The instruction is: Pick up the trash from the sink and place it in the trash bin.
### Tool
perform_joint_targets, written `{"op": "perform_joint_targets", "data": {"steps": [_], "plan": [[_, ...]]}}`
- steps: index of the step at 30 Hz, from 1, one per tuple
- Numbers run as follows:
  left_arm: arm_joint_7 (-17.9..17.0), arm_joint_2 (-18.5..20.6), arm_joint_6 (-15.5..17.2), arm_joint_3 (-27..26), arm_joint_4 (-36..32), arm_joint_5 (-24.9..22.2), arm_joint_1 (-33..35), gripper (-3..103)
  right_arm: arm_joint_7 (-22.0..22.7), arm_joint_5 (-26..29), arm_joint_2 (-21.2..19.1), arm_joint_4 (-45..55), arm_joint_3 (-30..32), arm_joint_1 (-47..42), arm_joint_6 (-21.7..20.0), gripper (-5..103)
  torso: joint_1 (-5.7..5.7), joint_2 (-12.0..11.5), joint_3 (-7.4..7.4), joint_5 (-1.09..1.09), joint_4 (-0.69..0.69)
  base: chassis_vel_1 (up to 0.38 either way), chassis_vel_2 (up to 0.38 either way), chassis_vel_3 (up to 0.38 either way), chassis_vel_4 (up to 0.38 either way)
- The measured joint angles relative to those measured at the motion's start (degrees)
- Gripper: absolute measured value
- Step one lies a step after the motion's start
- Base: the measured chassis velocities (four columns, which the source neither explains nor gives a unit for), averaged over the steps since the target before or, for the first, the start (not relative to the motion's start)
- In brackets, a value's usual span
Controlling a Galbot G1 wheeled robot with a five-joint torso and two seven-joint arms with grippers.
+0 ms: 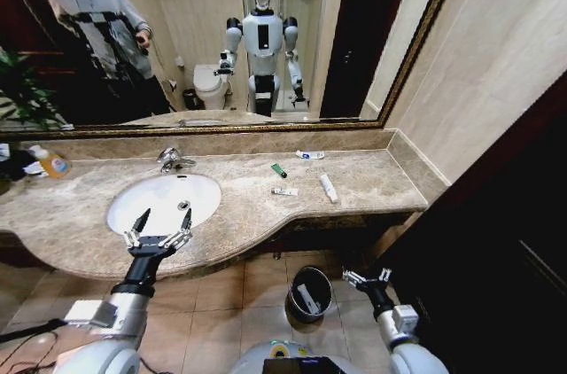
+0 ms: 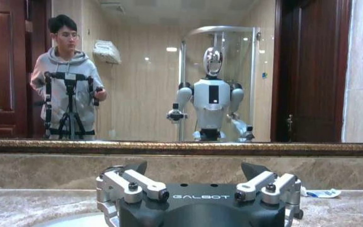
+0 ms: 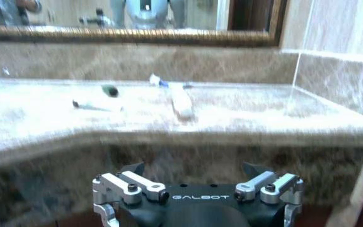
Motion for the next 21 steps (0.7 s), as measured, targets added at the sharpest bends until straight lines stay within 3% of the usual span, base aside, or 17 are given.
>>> {"op": "perform_joint_targets", "data": {"steps": [11,14,21], "plan": [[0.0,0.0,0.0,0.0,0.0,0.0,0.0,100,-1.4,0.1,-0.7,4.5,-1.7,5.0,-2.5,100,0.00,0.0,0.00,-0.01,0.00,0.000,0.000,0.000,0.000],[0.0,0.0,0.0,0.0,0.0,0.0,0.0,100,-4.3,1.3,-3.5,-0.5,-3.2,14.9,-5.0,100,0.01,0.0,0.01,0.00,0.01,0.000,0.000,0.000,0.000],[0.0,0.0,0.0,0.0,0.0,0.0,0.0,100,-5.7,1.9,-6.5,-9.6,-6.1,25.5,-5.4,100,0.01,0.0,0.01,0.01,0.00,0.000,0.000,0.000,0.000]]}}
